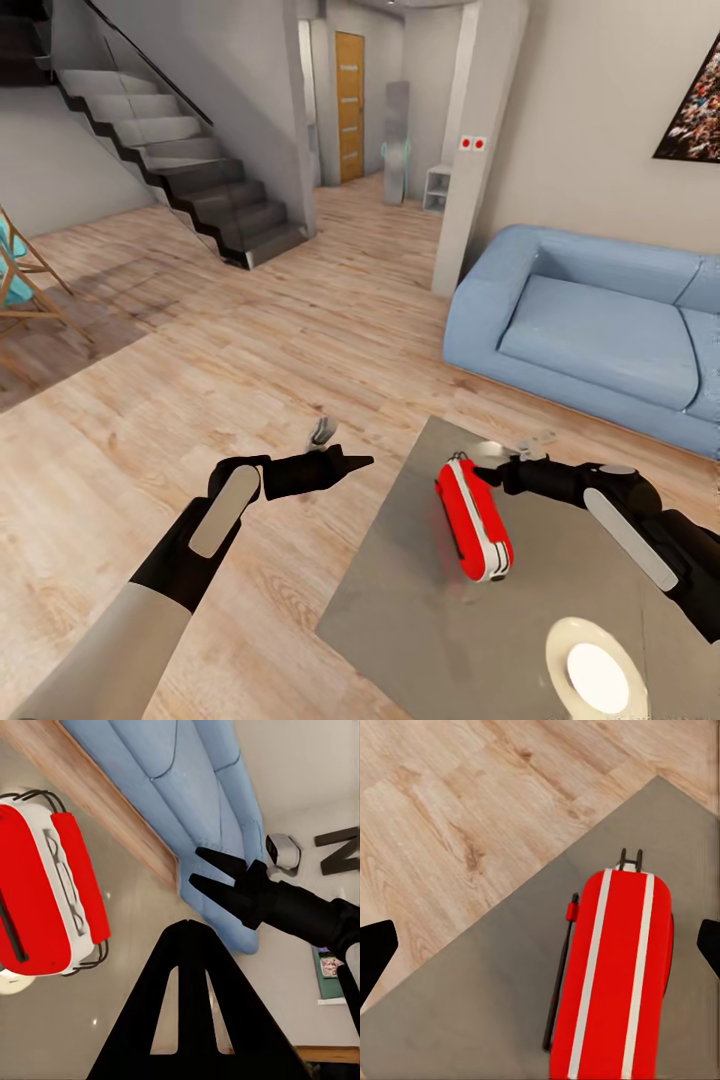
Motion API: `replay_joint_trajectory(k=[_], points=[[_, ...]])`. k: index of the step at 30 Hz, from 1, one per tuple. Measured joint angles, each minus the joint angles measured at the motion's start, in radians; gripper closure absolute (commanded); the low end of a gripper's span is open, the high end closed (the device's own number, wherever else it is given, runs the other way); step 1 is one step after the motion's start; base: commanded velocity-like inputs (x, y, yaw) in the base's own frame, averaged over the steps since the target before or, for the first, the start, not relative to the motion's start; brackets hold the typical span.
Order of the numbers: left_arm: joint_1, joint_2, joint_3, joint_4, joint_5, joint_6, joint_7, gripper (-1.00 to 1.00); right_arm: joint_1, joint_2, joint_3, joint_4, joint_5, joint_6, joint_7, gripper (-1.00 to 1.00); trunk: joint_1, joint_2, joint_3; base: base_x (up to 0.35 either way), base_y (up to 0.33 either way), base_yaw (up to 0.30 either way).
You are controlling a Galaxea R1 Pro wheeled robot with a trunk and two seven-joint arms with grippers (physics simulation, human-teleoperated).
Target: Turn on the radio receiver that's on the table in the living room.
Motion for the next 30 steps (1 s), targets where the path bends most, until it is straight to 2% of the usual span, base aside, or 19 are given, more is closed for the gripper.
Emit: replay_joint_trajectory(k=[20, 22, 24, 27, 28, 30], points=[[0.000, 0.007, 0.000, 0.006, 0.000, 0.002, 0.001, 1.00, 0.000, 0.000, -0.001, 0.003, 0.000, 0.001, -0.004, -1.00, 0.000, 0.000, 0.030, 0.000, 0.000, -0.076], [0.001, 0.012, 0.000, 0.017, -0.009, 0.005, 0.001, 1.00, 0.000, 0.000, 0.000, 0.003, 0.000, 0.001, -0.004, -1.00, 0.000, 0.000, 0.033, 0.000, 0.000, -0.091], [0.000, 0.027, 0.000, 0.028, -0.026, 0.009, -0.001, 1.00, 0.000, 0.000, -0.001, 0.003, 0.000, 0.001, -0.004, -1.00, 0.000, 0.000, 0.037, 0.000, 0.000, -0.090], [0.000, 0.079, 0.000, 0.043, -0.032, 0.010, -0.001, 1.00, 0.000, -0.001, -0.001, 0.013, 0.003, 0.007, -0.007, -1.00, 0.000, 0.000, 0.041, 0.000, 0.000, -0.089], [0.001, 0.103, 0.000, 0.079, -0.036, 0.008, -0.001, 1.00, 0.000, -0.001, -0.001, 0.040, 0.006, 0.009, -0.010, -1.00, 0.000, 0.000, 0.043, 0.000, 0.000, -0.087], [0.001, 0.125, 0.000, 0.170, -0.039, 0.005, -0.001, 1.00, 0.000, -0.002, -0.001, 0.093, 0.008, 0.012, -0.011, -1.00, 0.000, 0.000, 0.046, 0.000, 0.000, -0.084]])
